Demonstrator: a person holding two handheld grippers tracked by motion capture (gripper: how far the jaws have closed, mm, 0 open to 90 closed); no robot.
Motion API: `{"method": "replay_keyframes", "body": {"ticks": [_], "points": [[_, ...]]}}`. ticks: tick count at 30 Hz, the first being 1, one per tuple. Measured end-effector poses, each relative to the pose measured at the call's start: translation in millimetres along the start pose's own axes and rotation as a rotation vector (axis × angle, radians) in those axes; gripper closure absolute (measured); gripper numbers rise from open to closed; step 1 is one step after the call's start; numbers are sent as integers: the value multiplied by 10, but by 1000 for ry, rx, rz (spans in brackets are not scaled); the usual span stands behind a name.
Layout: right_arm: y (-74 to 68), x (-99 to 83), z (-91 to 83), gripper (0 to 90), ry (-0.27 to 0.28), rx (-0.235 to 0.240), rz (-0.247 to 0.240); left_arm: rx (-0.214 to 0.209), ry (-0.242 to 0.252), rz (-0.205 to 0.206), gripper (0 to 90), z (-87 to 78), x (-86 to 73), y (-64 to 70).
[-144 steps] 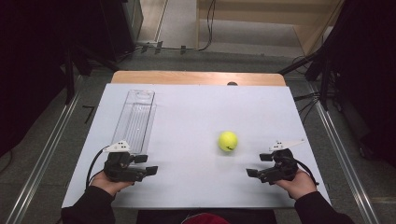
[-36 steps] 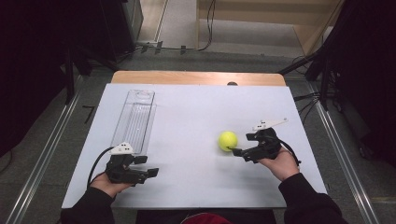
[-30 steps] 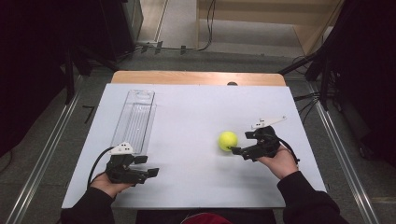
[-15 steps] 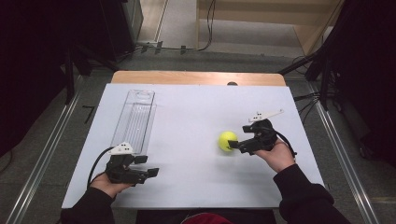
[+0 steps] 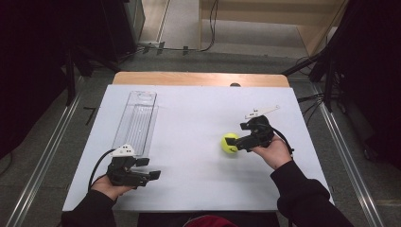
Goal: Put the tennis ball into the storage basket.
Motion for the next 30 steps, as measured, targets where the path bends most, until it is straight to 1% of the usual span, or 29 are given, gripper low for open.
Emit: {"method": "replay_keyframes", "body": {"ticks": [5,9,15,20,26,30], "points": [[-9,24,55,57,-9,3,-9,0,0,0,263,-1,1,0],[-19,81,103,58,-17,6,-15,0,-2,-2,263,0,0,-2],[-8,155,153,57,-4,8,-12,0,0,1,263,-1,0,0],[-2,151,187,58,-12,0,-14,0,0,0,263,-1,0,-1],[5,138,198,58,-8,-1,-13,-5,-2,3,263,0,-1,5],[12,125,214,58,-15,-11,-13,-6,-3,3,263,1,-1,3]]}}
Point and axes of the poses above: each handheld gripper's, and its own axes: z roughly forward along the jaws, x roughly out of its top, y roughly to its right, the point moved 2 cm from there along z, roughly forward along the jaws, and after that the axes turned 7 degrees about x, right-handed, at the moved point
